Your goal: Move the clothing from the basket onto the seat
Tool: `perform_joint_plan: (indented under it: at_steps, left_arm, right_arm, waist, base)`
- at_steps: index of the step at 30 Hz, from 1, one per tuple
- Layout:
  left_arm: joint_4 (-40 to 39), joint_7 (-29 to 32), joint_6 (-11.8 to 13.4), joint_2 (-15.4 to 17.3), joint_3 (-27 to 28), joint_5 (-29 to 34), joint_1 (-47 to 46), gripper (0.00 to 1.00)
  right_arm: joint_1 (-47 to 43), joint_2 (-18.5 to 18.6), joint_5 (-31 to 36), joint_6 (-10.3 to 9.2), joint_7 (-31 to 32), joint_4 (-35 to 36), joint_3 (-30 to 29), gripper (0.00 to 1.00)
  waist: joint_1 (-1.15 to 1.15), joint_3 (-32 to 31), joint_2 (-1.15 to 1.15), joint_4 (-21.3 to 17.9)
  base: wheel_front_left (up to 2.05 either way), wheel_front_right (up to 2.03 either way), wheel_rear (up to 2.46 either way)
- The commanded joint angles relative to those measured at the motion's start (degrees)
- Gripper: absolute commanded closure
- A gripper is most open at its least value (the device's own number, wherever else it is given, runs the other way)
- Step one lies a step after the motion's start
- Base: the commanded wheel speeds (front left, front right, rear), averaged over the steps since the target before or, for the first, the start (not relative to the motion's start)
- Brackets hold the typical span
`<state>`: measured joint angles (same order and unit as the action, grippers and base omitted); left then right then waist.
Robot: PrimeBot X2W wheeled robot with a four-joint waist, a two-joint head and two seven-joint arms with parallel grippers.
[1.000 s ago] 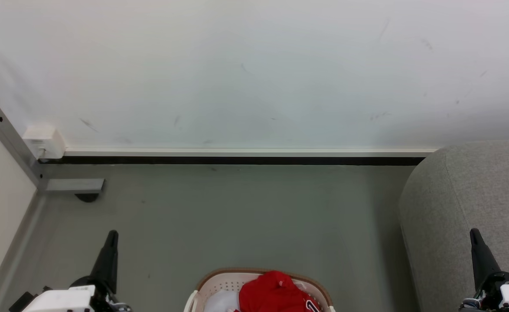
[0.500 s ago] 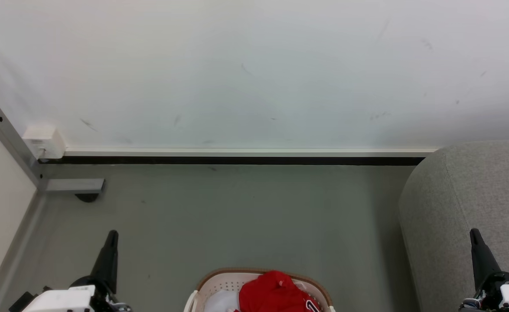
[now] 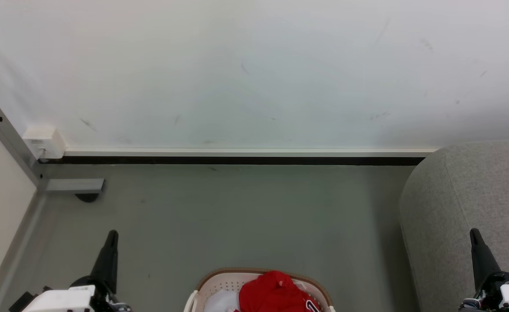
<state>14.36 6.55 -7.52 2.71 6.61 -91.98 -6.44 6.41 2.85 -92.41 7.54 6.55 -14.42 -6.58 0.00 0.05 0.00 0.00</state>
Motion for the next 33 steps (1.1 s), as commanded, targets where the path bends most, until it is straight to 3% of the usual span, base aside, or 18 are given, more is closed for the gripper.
perform_joint_plan:
  at_steps: [1,6,7,21,26,33]
  left_arm:
    - [-0.1,0.2,0.0,0.5,0.0,-0.7,-0.3,1.0]
    - [-0.1,0.2,0.0,0.5,0.0,-0.7,-0.3,1.0]
    - [0.0,0.0,0.0,0.0,0.0,0.0,0.0,0.0]
    - [-0.2,-3.1,0.0,-0.2,-1.2,1.1,0.7,0.0]
    - [-1.6,-4.5,0.0,-0.2,-1.6,4.0,0.7,0.0]
    - [-2.7,-6.2,0.8,-0.1,-1.8,12.8,0.8,0.0]
  right_arm:
    - [0.4,0.0,0.4,-0.15,0.1,0.3,-0.2,1.0]
    - [0.4,0.0,0.4,-0.15,0.1,0.3,-0.2,1.0]
    - [0.0,0.0,0.0,0.0,0.0,0.0,0.0,0.0]
    - [-0.7,-0.2,1.6,-0.01,-3.1,1.4,3.5,0.0]
    - [-0.5,0.1,3.4,-0.01,-4.4,2.8,5.0,0.0]
    - [-0.3,0.4,10.3,-0.02,-6.2,3.9,6.1,0.0]
  waist:
    - [0.0,0.0,0.0,0.0]
    - [0.0,0.0,0.0,0.0]
    - [0.0,0.0,0.0,0.0]
    - [0.0,0.0,0.0,0.0]
    - [0.0,0.1,0.0,0.0]
    - [0.0,0.1,0.0,-0.2]
  base:
    - [0.0,0.0,0.0]
    - [0.0,0.0,0.0]
    - [0.0,0.0,0.0]
    - [0.0,0.0,0.0]
    - [0.0,0.0,0.0]
    - [0.0,0.0,0.0]
